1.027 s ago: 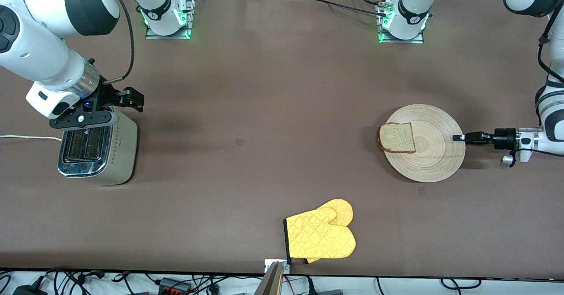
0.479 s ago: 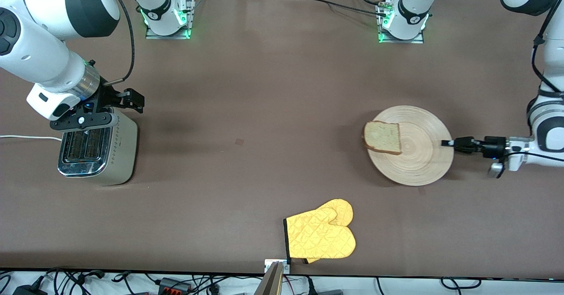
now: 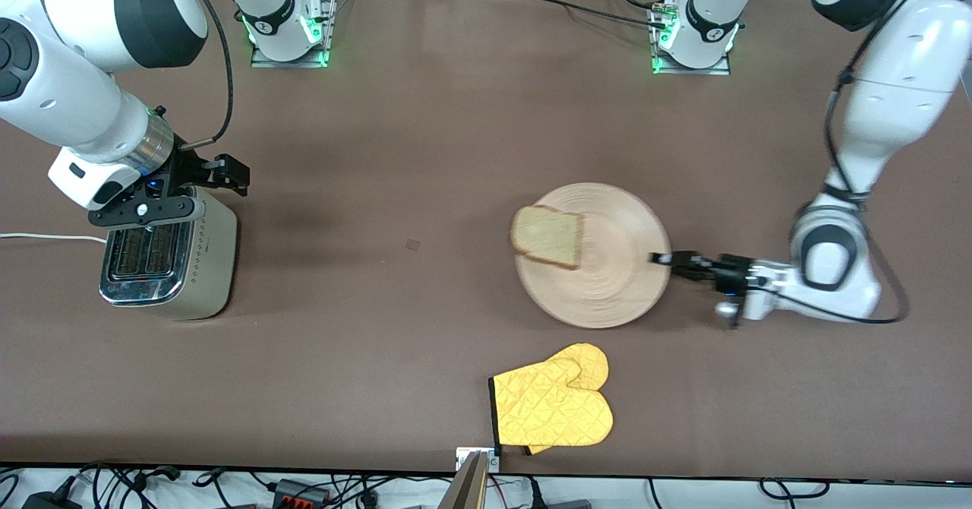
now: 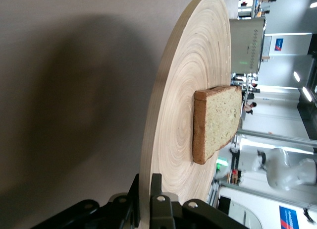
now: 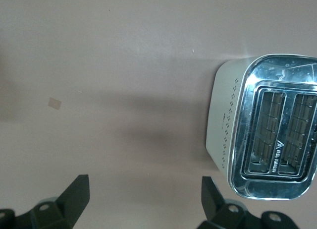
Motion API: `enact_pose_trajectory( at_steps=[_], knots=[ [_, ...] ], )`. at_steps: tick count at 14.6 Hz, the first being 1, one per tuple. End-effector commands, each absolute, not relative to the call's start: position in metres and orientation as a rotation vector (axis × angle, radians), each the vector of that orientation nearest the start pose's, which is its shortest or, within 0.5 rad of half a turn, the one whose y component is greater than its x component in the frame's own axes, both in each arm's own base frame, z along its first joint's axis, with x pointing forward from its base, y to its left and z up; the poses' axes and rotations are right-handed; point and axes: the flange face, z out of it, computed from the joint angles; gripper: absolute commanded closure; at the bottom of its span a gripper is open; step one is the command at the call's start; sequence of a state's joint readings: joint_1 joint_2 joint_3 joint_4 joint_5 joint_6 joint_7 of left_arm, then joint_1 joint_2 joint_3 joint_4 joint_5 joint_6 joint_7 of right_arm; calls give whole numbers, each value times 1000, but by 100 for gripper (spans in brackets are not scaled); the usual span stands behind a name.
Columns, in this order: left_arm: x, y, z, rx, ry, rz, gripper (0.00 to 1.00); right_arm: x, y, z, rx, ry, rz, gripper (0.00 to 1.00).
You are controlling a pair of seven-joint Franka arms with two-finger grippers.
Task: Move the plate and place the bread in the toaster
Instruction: 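Push the wooden plate toward the right gripper with the left gripper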
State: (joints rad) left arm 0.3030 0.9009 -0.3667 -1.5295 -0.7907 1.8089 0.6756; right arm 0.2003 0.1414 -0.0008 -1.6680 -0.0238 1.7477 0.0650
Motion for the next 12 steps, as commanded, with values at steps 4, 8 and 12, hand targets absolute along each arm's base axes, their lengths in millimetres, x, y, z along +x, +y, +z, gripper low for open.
enact_pose_trajectory(
  at_steps=[4,8,12],
  knots=[
    [629,-171,135,1972,-140,-198,99,603,111,478,-3101,-134,184,0],
    [609,-191,116,1995,-168,-210,99,612,116,439,-3019,-82,272,9],
    [585,-209,102,1943,-139,-198,100,617,130,398,-2985,-80,360,16]
  ],
)
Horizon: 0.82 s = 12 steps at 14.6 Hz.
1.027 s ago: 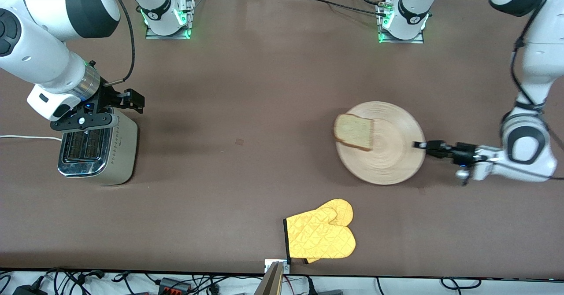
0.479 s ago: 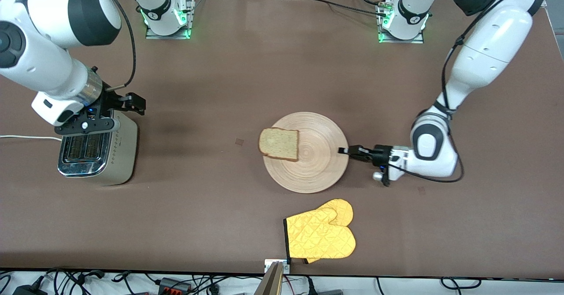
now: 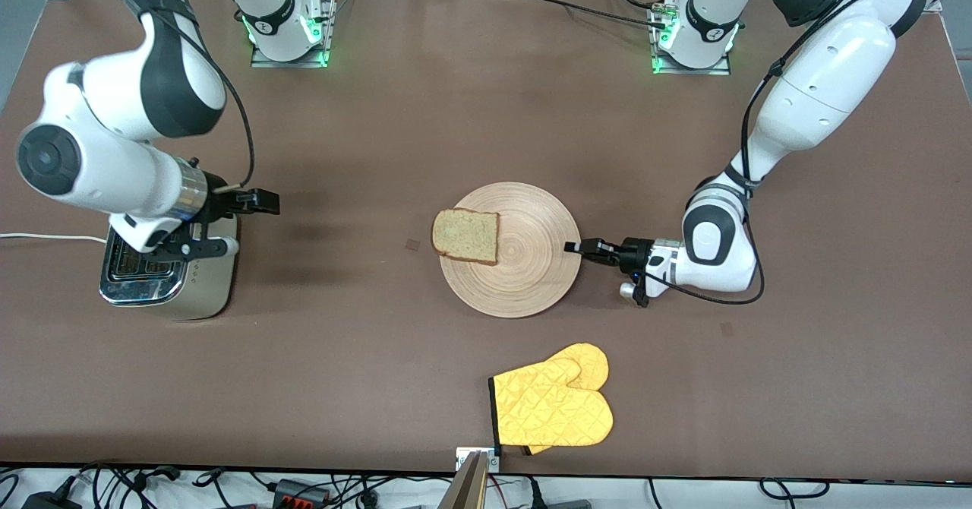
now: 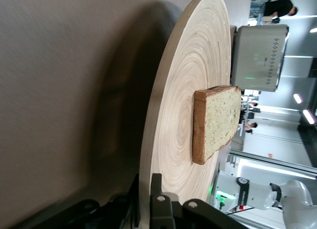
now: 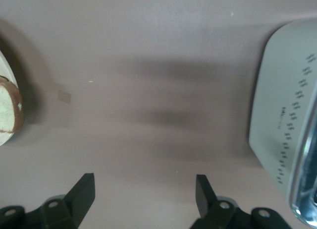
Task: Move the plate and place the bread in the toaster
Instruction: 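Push the wooden plate toward the right gripper with the left gripper, then release the plate with the left gripper while the right gripper reaches the bread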
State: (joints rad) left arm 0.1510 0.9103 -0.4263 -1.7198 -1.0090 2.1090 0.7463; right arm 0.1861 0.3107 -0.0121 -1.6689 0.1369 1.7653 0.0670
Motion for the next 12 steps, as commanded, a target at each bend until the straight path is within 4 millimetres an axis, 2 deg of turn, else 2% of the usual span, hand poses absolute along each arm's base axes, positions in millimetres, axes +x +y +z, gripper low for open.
enact_pose_trajectory(
  at_steps=[1,2,3,4,6,10,12],
  knots=[
    [581,-209,98,1943,-154,-191,99,618,134,391,-2932,-50,377,16],
    [580,-207,97,1944,-151,-191,92,619,136,380,-2873,-11,402,16],
    [581,-204,96,1944,-146,-189,68,621,137,373,-2847,6,412,16],
    [582,-202,97,1944,-145,-185,1,623,139,366,-2845,10,406,16],
    [590,-185,105,1947,-131,-160,0,624,144,354,-2845,13,417,17],
    [612,-142,145,1953,-131,-101,0,624,164,311,-2700,92,505,19],
    [621,-110,158,2004,-184,-124,0,618,191,295,-2658,82,541,22]
  ],
)
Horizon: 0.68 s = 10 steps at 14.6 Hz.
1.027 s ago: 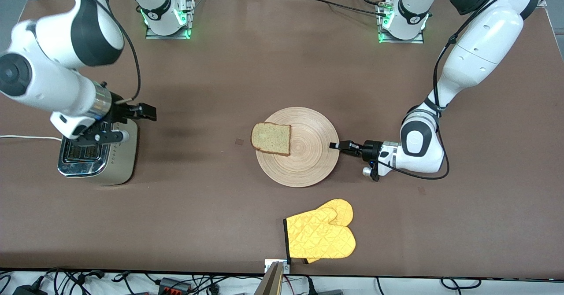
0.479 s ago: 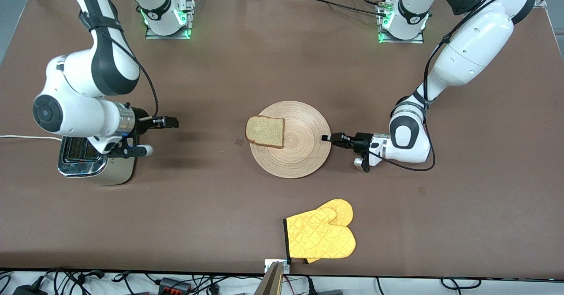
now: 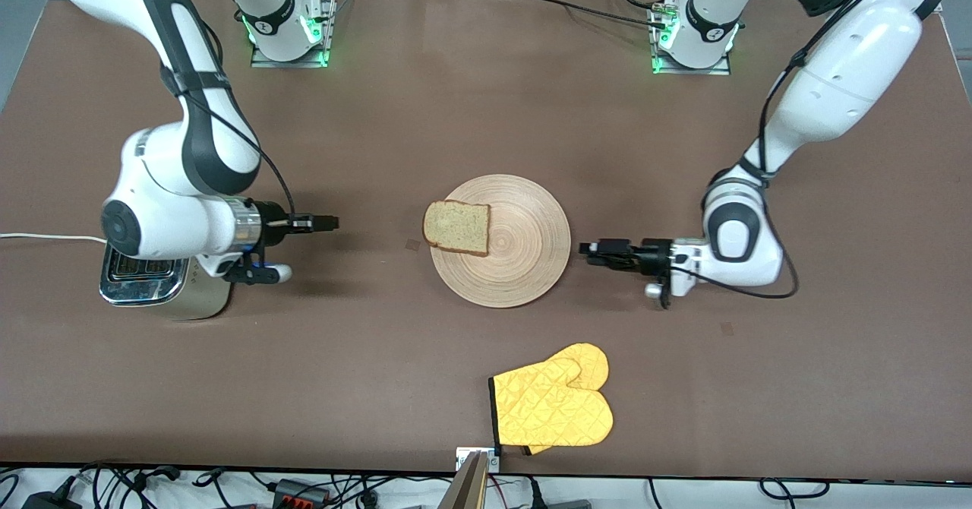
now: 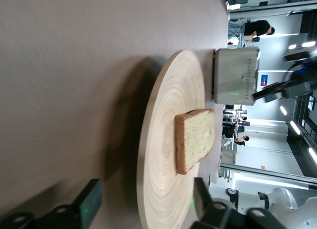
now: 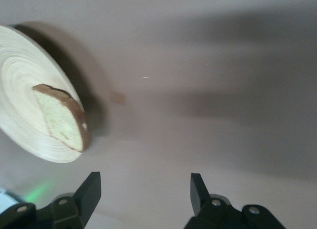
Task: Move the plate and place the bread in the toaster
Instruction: 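Release the plate with the left gripper while the right gripper reaches the bread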
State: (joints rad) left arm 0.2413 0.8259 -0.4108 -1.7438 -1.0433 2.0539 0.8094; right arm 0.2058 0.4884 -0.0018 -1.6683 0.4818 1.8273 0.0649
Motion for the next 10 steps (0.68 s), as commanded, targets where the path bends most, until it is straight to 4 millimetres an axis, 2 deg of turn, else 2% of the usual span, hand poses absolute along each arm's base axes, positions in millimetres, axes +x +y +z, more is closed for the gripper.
enact_pose_trajectory(
  at_steps=[1,4,6,10],
  knots=[
    [632,-100,174,2029,-223,-142,0,616,204,287,-2650,84,538,25],
    [660,-71,222,2147,-313,-283,0,608,246,260,-2593,110,542,25],
    [672,-57,248,2283,-374,-376,0,607,258,236,-2554,147,534,26],
    [672,-33,247,2605,-472,-525,0,602,284,219,-2568,150,478,25]
  ],
)
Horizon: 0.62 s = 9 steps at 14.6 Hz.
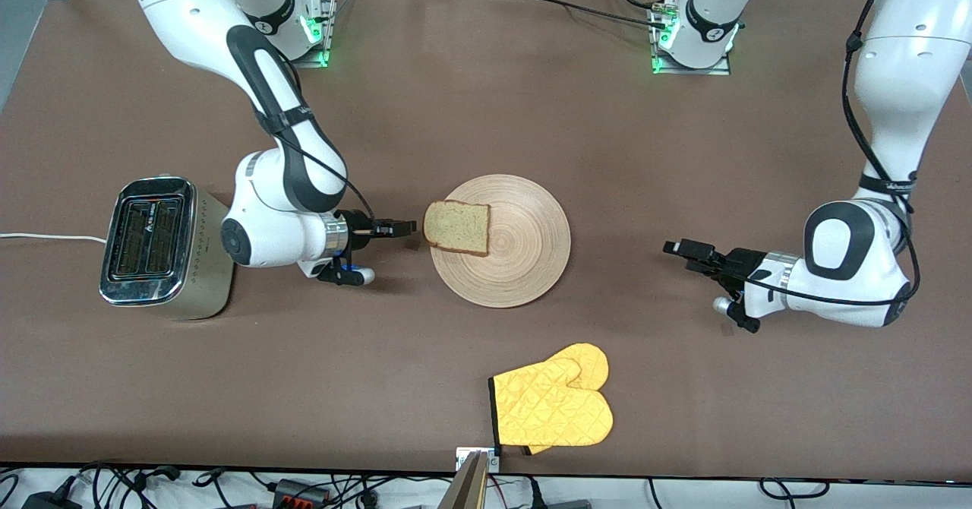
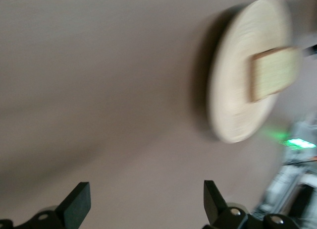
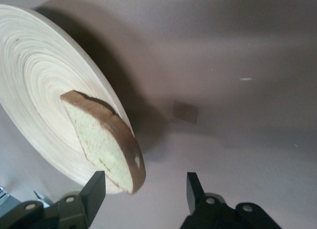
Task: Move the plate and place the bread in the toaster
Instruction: 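Release the plate with the left gripper while the right gripper reaches the bread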
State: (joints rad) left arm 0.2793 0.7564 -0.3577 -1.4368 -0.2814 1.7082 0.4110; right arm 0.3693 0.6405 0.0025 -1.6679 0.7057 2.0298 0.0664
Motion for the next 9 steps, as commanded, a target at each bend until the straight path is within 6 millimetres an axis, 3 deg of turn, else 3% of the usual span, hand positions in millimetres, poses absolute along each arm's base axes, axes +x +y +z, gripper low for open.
enact_pose_trajectory(
  at_steps=[1,3,5,7,9],
  knots=[
    [672,-27,249,2680,-488,-549,0,598,296,214,-2556,154,479,25],
    [675,-15,271,2858,-607,-563,0,595,307,207,-2546,164,463,25],
    [679,-18,301,2964,-720,-529,0,591,312,198,-2553,163,470,27],
    [697,-11,348,3048,-736,-427,0,586,319,188,-2559,156,483,30],
    [696,-8,388,3065,-719,-434,0,585,320,187,-2560,157,487,32]
  ],
)
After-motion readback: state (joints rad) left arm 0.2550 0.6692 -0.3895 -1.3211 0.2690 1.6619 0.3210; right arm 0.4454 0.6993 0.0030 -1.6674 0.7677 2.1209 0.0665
